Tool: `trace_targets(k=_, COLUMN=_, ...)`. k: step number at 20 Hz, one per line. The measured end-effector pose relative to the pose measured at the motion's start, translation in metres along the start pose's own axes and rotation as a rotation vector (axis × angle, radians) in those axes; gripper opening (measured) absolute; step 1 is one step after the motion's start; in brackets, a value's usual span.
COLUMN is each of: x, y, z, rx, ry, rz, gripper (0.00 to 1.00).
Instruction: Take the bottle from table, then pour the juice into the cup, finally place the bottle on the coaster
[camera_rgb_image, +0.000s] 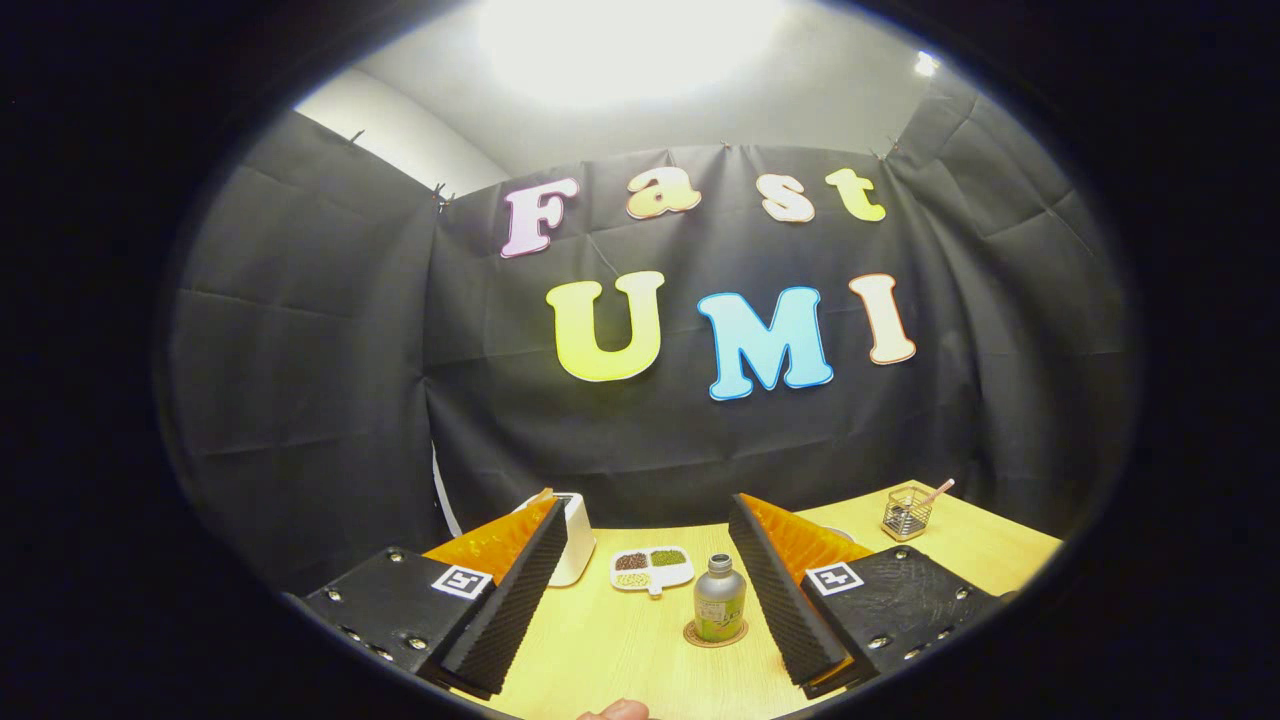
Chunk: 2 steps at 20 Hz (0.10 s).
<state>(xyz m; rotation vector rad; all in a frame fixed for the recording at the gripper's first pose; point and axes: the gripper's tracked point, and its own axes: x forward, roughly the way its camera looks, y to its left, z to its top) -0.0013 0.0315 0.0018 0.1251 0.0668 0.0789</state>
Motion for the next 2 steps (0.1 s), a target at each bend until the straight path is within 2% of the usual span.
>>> trace_targets(k=2, x=-0.0030, y=-0.0032, z=0.0029, rx=0.018, ry=-0.004, rz=-0.002, gripper=0.99)
